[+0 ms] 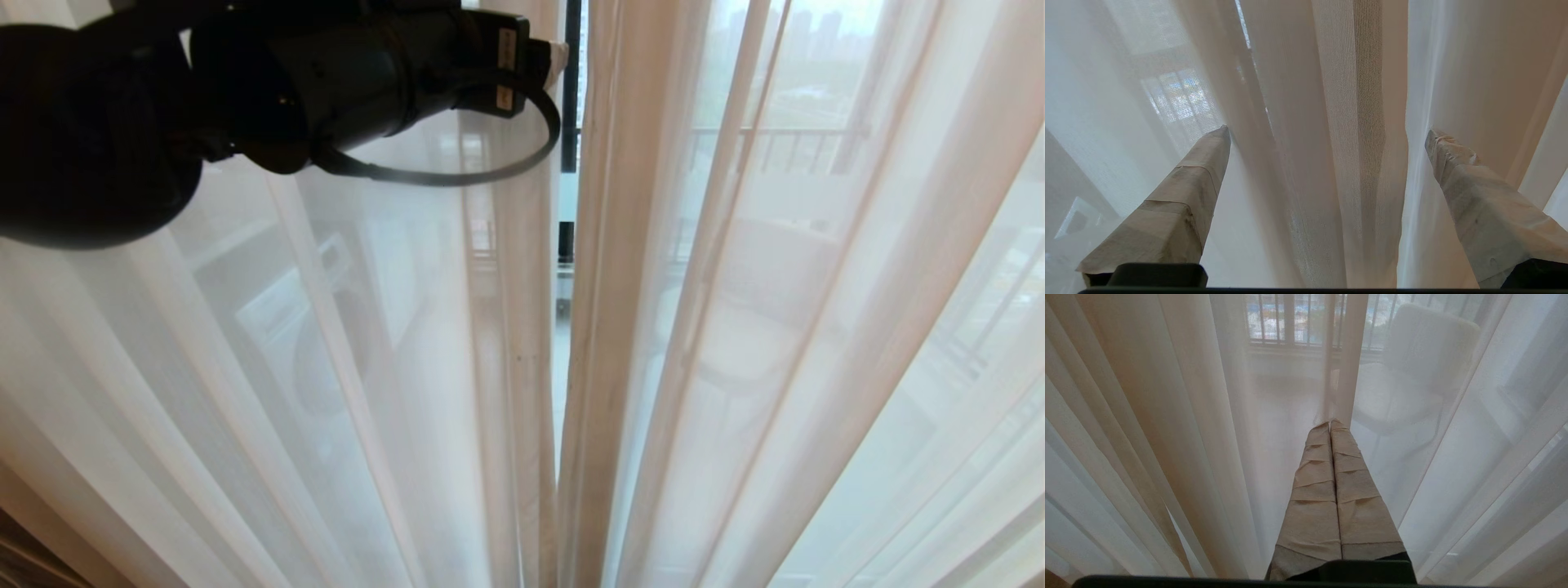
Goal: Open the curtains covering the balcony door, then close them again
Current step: Pull the inner curtains open on both sides
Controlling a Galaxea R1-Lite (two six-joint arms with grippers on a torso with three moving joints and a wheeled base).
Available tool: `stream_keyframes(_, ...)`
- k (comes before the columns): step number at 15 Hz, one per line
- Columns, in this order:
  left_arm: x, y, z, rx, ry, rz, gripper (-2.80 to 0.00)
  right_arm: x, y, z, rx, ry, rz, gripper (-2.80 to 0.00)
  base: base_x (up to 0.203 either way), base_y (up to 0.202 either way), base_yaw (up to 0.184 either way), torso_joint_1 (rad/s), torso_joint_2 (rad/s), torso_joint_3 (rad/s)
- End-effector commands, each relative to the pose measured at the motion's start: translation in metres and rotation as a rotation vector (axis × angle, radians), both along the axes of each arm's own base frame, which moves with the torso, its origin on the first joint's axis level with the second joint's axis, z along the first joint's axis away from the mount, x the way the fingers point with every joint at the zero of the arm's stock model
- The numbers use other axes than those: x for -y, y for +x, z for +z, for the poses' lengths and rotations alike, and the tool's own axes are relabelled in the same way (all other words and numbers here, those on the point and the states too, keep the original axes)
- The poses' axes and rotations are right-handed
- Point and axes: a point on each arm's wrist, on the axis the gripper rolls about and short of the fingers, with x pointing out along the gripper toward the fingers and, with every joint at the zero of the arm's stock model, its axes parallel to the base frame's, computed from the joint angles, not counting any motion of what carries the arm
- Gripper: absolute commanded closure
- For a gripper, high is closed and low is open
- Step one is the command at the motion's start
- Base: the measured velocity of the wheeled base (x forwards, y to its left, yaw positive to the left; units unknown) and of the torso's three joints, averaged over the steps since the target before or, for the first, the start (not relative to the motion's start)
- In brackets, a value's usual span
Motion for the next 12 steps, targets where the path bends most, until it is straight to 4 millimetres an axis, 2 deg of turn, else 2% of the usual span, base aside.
stream_keyframes(1, 0.002, 0.005, -0.002, 0.005, 0.003, 0.007, 0.00, 0.000, 0.000, 0.000, 0.001, -0.001, 0.001, 0.00, 0.000, 0.000, 0.000, 0.000, 0.00, 0.000)
stream_keyframes(8, -0.001, 0.008, -0.003, 0.005, 0.010, 0.020, 0.00, 0.000, 0.000, 0.000, 0.001, -0.001, 0.001, 0.00, 0.000, 0.000, 0.000, 0.000, 0.00, 0.000)
stream_keyframes(12, -0.013, 0.012, -0.001, 0.019, 0.029, 0.059, 0.00, 0.000, 0.000, 0.000, 0.000, -0.001, 0.001, 0.00, 0.000, 0.000, 0.000, 0.000, 0.00, 0.000)
